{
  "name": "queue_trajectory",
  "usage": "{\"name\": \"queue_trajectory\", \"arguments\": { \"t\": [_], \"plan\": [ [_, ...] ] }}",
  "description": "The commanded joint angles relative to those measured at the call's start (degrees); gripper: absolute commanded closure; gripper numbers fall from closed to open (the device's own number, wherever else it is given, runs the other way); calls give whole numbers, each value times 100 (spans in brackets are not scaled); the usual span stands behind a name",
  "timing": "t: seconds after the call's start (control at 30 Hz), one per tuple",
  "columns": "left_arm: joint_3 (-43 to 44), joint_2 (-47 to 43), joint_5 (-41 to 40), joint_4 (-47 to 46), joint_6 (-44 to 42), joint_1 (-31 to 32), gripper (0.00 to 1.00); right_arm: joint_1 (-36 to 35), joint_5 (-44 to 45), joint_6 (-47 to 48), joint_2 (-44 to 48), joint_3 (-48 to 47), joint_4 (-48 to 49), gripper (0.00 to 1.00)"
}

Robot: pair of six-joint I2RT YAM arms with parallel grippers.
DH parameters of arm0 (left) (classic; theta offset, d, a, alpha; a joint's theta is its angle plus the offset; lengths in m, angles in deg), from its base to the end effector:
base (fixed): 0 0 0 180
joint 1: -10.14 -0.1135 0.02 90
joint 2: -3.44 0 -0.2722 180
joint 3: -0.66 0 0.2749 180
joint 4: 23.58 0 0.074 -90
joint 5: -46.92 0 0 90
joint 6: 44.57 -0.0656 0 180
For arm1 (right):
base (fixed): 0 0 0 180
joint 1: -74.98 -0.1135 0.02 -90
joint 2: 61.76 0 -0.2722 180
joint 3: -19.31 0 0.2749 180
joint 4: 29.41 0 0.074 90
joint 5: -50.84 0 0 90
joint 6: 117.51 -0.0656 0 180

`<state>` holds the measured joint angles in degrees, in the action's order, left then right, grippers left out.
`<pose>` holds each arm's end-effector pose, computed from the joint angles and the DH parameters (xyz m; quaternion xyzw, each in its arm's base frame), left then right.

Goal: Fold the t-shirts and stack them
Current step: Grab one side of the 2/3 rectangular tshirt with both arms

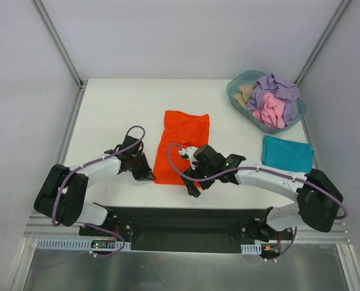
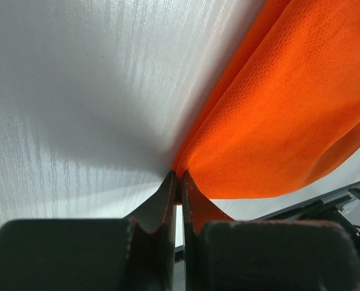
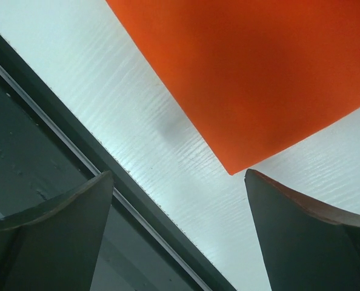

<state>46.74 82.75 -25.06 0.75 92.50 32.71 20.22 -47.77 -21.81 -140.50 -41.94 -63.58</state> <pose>0.2439 -0.1234 0.1152 -0.1585 0.9360 -0.2810 0.1406 0.1738 0.2631 0.1889 -0.4955 0.8014 0.2004 0.2685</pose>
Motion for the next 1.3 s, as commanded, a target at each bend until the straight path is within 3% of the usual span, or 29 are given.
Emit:
{"name": "queue_trajectory", "arguments": {
  "t": [0.0,0.5,0.63,0.83,1.0,1.27],
  "plan": [
    [45,32,-158,58,-75,37,100,-324,368,370,-255,-14,-33,9],
    [-139,-258,-246,102,48,37,100,-333,781,828,-1293,-128,530,40],
    [-174,-354,-273,137,74,37,100,-342,711,758,-1302,-111,303,68],
    [-262,-907,-440,452,162,29,100,-526,431,617,-959,39,-31,96],
    [-262,-1812,-580,980,224,28,100,-790,-386,600,-301,-119,-471,99],
    [-271,-3630,-756,1631,469,28,100,-808,-2593,310,403,-760,-753,99]
  ]
}}
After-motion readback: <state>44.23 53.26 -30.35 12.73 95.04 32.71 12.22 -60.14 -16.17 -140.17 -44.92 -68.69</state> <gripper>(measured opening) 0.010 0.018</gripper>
